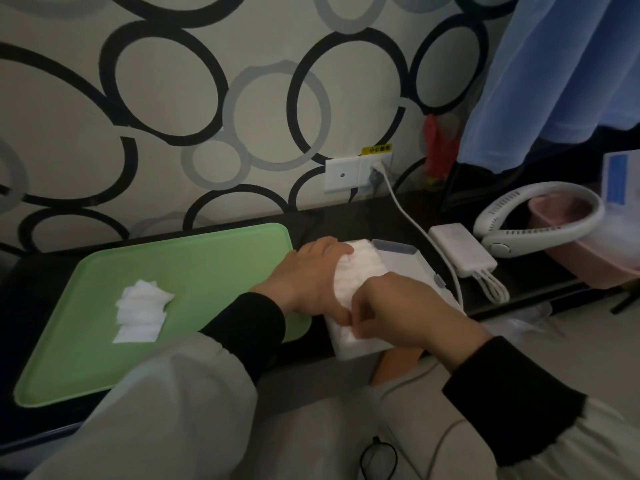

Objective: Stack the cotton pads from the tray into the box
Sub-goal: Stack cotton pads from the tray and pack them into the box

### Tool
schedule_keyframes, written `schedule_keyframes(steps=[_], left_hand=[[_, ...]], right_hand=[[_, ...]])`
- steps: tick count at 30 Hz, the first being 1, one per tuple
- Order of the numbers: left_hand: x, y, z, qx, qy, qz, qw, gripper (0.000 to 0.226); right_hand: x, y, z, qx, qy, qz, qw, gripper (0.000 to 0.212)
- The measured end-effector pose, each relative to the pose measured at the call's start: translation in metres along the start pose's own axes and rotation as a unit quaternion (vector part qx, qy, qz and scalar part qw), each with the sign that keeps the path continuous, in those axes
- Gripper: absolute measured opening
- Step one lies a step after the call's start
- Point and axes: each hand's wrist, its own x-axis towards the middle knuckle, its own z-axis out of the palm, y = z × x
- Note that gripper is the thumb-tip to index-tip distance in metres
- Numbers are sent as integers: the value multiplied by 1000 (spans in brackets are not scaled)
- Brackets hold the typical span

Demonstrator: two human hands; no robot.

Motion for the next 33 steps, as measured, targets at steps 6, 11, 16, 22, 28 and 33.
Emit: schedule_keyframes(steps=[6, 11, 16, 22, 28, 33], left_hand=[[-6, 1, -5, -44, -42, -6, 998, 127], [-32, -9, -20, -125, 3, -12, 992, 106], [-72, -50, -34, -153, 75, -86, 982, 84], [-145, -115, -25, -174, 94, -204, 959, 69], [-193, -176, -33, -167, 210, -283, 921, 31], [-210, -214, -31, -162, 225, -317, 907, 31]], right_hand=[[6, -8, -5, -68, 1, 37, 997, 40], [4, -5, -16, 88, 125, -8, 988, 23], [21, -34, -14, 139, 195, -42, 970, 25], [50, -101, -6, 159, 156, -103, 969, 24], [78, -172, 13, 170, 100, -153, 968, 23], [103, -210, 27, 158, 71, -160, 972, 16]])
